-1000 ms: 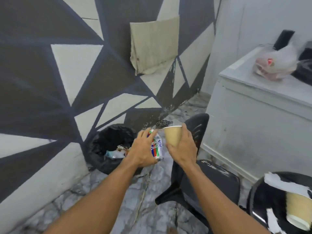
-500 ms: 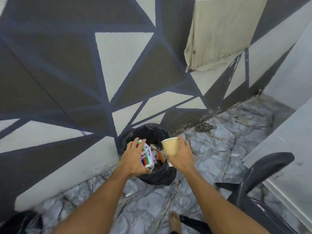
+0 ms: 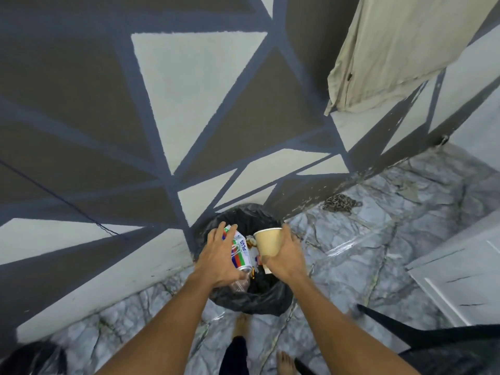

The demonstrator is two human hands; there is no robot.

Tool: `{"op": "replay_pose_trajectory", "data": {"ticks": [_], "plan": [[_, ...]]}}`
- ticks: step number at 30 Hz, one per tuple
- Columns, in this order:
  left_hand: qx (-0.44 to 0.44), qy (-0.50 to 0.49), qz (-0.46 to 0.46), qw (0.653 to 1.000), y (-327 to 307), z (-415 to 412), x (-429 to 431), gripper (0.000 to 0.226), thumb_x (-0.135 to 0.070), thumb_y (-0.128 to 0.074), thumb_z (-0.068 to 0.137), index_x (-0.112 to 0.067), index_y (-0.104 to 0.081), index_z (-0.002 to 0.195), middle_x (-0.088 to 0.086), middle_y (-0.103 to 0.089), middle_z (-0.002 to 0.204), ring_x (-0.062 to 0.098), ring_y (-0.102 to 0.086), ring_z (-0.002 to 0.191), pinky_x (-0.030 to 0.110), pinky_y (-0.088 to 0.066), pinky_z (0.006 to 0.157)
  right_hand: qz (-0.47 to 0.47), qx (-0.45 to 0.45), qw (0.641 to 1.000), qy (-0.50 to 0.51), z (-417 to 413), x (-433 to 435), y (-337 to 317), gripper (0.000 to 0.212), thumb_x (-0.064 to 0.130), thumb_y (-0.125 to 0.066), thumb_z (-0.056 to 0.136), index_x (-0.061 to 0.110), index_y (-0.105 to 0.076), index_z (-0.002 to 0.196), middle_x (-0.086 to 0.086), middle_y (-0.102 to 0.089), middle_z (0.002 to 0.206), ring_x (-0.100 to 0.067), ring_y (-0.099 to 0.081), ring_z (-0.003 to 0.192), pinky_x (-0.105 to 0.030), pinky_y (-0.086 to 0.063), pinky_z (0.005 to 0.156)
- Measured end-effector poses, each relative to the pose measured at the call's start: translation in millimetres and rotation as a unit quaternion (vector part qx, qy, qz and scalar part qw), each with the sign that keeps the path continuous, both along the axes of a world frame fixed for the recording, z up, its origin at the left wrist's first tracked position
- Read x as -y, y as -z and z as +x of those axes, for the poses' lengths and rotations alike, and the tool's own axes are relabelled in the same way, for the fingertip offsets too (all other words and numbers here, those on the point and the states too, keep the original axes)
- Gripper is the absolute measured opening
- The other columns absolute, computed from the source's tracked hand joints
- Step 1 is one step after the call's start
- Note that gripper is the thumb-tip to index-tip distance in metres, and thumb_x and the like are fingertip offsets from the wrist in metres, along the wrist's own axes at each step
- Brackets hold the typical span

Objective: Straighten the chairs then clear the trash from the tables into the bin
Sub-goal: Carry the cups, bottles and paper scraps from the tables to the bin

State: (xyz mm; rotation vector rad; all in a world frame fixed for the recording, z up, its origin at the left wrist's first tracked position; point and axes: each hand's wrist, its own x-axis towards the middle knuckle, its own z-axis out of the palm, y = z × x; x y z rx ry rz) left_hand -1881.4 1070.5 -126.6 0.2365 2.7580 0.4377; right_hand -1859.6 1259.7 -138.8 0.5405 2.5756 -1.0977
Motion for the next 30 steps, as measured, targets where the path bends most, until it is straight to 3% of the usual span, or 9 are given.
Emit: {"op": "replay_pose_trajectory", "data": {"ticks": [4, 8, 14, 19, 26, 30], "plan": [[0.040, 0.023, -0.009, 0.999, 17.9, -48.3, 16.9, 0.129, -0.054, -0.085, 0.060, -0.031, -0.003, 0.156, -0.001, 0.000, 0.165, 0.028, -0.003, 0.151, 0.054, -0.033, 0.115, 0.019, 0.087, 0.995, 0.049, -28.6, 11.0, 20.4, 0.127, 0.050, -0.083, 0.062, 0.018, 0.000, 0.153, -0.013, -0.037, 0.145, -0.034, -0.048, 0.127, -0.045, -0.046, 0.096], [0.068, 0.047, -0.018, 0.996, 32.5, -91.3, 25.0, 0.128, -0.051, -0.085, 0.063, -0.029, -0.002, 0.157, 0.001, 0.003, 0.166, 0.029, 0.000, 0.151, 0.053, -0.031, 0.117, 0.045, 0.159, 0.984, 0.073, -47.3, 16.0, 36.4, 0.105, 0.044, -0.076, 0.070, 0.014, -0.016, 0.150, -0.016, -0.042, 0.143, -0.034, -0.049, 0.126, -0.043, -0.047, 0.099], [0.102, 0.085, -0.028, 0.991, 52.5, -123.9, 17.8, 0.131, -0.052, -0.087, 0.063, -0.027, 0.000, 0.158, 0.003, 0.010, 0.166, 0.029, 0.010, 0.152, 0.054, -0.021, 0.119, 0.032, 0.162, 0.982, 0.094, -76.4, 19.8, 40.0, 0.080, 0.039, -0.071, 0.073, 0.019, -0.039, 0.144, -0.014, -0.045, 0.139, -0.030, -0.050, 0.125, -0.040, -0.046, 0.102], [0.123, 0.110, -0.061, 0.984, 68.5, -147.6, 16.2, 0.150, -0.063, -0.088, 0.050, -0.026, 0.010, 0.157, 0.013, 0.027, 0.161, 0.037, 0.025, 0.147, 0.062, -0.003, 0.117, 0.018, 0.162, 0.980, 0.113, -80.2, 18.3, 41.9, 0.070, 0.031, -0.070, 0.073, 0.023, -0.047, 0.139, -0.012, -0.048, 0.134, -0.029, -0.054, 0.119, -0.037, -0.049, 0.098], [0.141, 0.138, -0.023, 0.980, 87.8, -105.7, 11.5, 0.116, -0.035, -0.081, 0.071, -0.021, -0.004, 0.157, 0.015, 0.002, 0.165, 0.034, -0.001, 0.152, 0.048, -0.021, 0.121, 0.011, 0.179, 0.977, 0.112, -52.6, 21.5, 40.1, 0.069, 0.031, -0.073, 0.072, 0.021, -0.052, 0.136, -0.008, -0.050, 0.136, -0.024, -0.058, 0.117, -0.034, -0.050, 0.098], [0.142, 0.179, 0.037, 0.973, 75.9, -72.4, -17.7, 0.097, -0.025, -0.074, 0.074, -0.019, -0.022, 0.155, 0.011, -0.020, 0.160, 0.028, -0.018, 0.148, 0.038, -0.029, 0.117, 0.027, 0.156, 0.982, 0.102, -30.0, 10.8, 20.3, 0.052, 0.033, -0.070, 0.074, 0.022, -0.061, 0.124, -0.004, -0.060, 0.127, -0.024, -0.061, 0.110, -0.032, -0.052, 0.090]]}}
